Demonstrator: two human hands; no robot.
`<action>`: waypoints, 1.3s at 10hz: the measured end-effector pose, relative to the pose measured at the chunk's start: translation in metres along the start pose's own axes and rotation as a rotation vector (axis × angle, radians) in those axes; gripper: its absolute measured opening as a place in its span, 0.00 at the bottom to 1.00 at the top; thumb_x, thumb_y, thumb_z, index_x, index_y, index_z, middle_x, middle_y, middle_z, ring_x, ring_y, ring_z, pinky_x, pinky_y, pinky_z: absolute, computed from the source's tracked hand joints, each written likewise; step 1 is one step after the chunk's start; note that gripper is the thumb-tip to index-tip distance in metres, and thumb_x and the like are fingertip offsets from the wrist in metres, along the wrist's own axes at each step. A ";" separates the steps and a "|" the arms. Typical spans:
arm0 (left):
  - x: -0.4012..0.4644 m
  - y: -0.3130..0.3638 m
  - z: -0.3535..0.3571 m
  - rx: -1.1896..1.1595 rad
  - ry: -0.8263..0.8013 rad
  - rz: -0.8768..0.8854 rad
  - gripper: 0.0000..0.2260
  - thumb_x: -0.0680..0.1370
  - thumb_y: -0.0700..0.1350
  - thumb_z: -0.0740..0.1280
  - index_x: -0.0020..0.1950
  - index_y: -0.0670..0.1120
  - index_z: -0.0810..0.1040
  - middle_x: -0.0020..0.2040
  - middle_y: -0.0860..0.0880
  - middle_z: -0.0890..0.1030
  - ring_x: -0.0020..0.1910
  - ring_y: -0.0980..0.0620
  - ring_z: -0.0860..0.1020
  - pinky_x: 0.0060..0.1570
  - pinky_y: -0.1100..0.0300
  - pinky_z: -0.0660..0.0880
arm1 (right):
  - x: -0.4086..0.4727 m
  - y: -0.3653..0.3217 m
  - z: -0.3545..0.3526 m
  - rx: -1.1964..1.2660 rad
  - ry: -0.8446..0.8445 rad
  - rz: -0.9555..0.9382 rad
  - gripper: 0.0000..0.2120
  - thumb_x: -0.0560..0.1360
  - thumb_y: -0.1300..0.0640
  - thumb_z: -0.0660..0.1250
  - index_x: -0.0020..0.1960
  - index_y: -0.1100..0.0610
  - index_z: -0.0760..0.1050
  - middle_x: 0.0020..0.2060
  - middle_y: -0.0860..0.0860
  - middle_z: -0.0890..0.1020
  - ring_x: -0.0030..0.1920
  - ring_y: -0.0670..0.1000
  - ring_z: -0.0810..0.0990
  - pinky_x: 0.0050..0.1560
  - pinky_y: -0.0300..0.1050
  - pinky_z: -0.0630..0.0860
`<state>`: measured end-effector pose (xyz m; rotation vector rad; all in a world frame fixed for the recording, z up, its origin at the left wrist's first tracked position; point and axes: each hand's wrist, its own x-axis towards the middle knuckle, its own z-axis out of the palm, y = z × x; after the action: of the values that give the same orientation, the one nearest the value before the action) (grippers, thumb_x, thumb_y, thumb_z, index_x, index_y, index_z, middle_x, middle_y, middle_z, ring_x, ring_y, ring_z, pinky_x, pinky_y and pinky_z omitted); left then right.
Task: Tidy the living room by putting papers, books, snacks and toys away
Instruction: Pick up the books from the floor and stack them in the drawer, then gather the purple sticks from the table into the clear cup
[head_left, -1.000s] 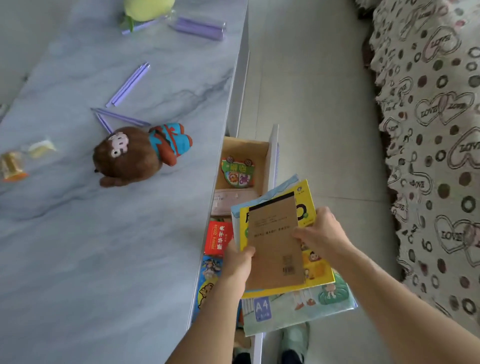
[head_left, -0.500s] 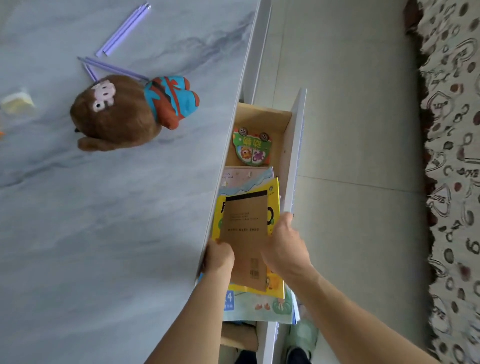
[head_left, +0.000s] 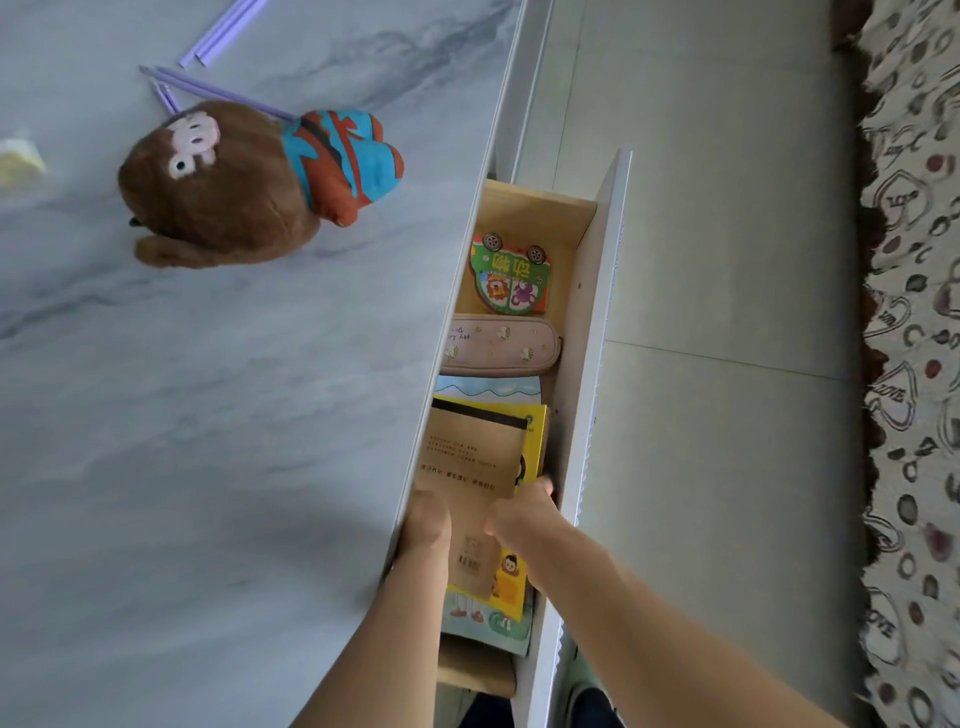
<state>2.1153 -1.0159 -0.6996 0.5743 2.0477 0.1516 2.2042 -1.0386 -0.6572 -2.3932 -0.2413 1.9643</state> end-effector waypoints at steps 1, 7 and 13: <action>-0.011 -0.006 -0.002 0.099 -0.004 0.028 0.20 0.85 0.41 0.51 0.75 0.33 0.61 0.75 0.37 0.64 0.74 0.41 0.63 0.68 0.56 0.60 | -0.003 0.006 0.004 0.045 0.051 -0.077 0.40 0.77 0.66 0.60 0.78 0.58 0.37 0.72 0.57 0.65 0.70 0.58 0.66 0.66 0.51 0.68; -0.071 0.020 -0.016 -0.070 -0.252 0.142 0.29 0.77 0.53 0.67 0.75 0.48 0.64 0.72 0.45 0.70 0.70 0.42 0.68 0.67 0.47 0.67 | -0.049 -0.007 -0.018 0.319 0.171 -0.422 0.22 0.77 0.67 0.57 0.70 0.54 0.67 0.55 0.49 0.73 0.51 0.50 0.73 0.46 0.39 0.72; -0.184 0.070 -0.139 -0.699 -0.401 0.095 0.14 0.82 0.45 0.61 0.66 0.45 0.71 0.63 0.46 0.76 0.69 0.48 0.71 0.68 0.49 0.67 | -0.200 -0.020 -0.066 0.660 0.113 -0.573 0.10 0.79 0.66 0.58 0.55 0.58 0.76 0.47 0.56 0.82 0.44 0.53 0.82 0.41 0.46 0.79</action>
<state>2.0986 -1.0211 -0.4595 0.2310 1.4474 0.7152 2.2289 -1.0426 -0.4469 -1.7477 -0.2015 1.3637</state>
